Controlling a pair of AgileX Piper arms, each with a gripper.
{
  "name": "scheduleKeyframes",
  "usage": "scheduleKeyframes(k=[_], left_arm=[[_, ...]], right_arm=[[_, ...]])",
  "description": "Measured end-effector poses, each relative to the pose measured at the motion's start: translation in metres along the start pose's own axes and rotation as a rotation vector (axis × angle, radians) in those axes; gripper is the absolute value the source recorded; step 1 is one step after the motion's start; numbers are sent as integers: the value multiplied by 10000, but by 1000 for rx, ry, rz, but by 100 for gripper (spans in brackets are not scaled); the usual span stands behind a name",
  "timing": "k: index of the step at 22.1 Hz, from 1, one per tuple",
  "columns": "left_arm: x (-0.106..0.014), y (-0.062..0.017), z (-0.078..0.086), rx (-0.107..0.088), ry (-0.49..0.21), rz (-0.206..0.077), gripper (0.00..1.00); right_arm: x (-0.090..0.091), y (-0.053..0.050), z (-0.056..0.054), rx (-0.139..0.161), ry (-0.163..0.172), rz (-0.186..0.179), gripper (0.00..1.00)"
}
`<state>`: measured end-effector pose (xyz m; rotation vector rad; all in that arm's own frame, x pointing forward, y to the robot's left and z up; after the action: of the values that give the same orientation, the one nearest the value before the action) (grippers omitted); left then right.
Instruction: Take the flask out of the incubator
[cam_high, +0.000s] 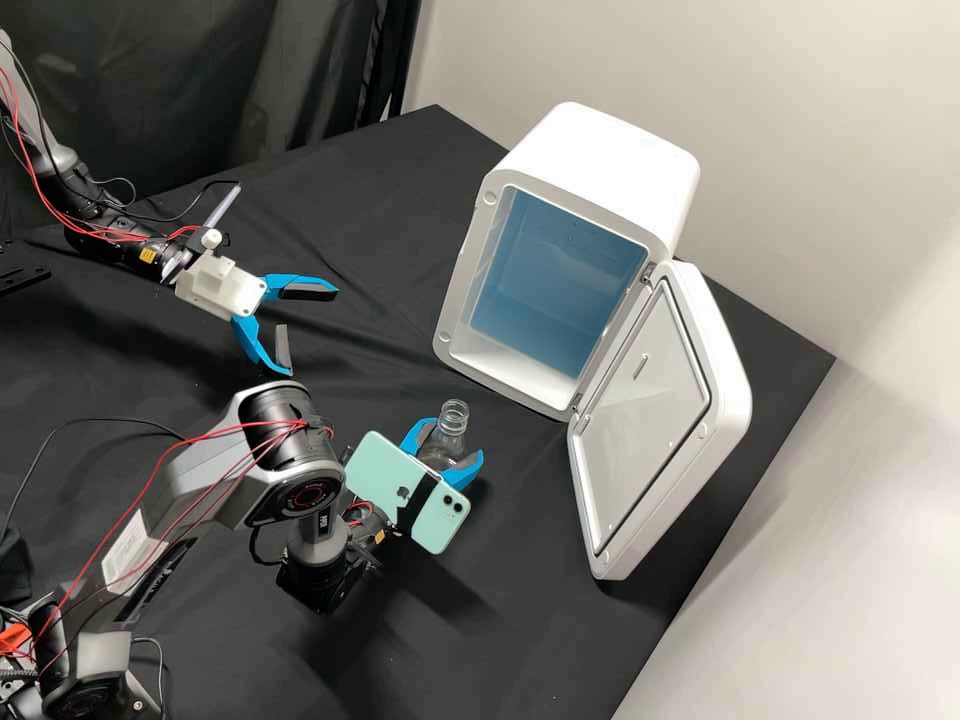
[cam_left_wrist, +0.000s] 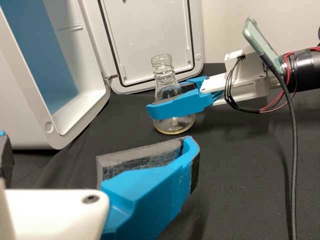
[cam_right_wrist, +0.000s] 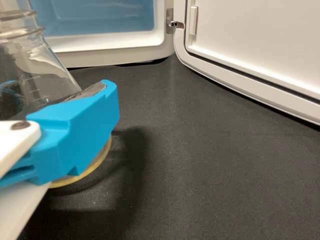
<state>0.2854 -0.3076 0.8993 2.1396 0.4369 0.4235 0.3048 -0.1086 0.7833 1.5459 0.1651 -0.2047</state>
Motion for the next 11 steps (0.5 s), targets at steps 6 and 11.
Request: scheduleKeyframes(k=[6,11], left_arm=[[-10,27,3,1,-1,9,100],[-22,33,5,1,-2,14,100]], right_arm=[[-12,-18,-4,2,-1,-5,0],[-20,-22,-6,4,1,-3,0]])
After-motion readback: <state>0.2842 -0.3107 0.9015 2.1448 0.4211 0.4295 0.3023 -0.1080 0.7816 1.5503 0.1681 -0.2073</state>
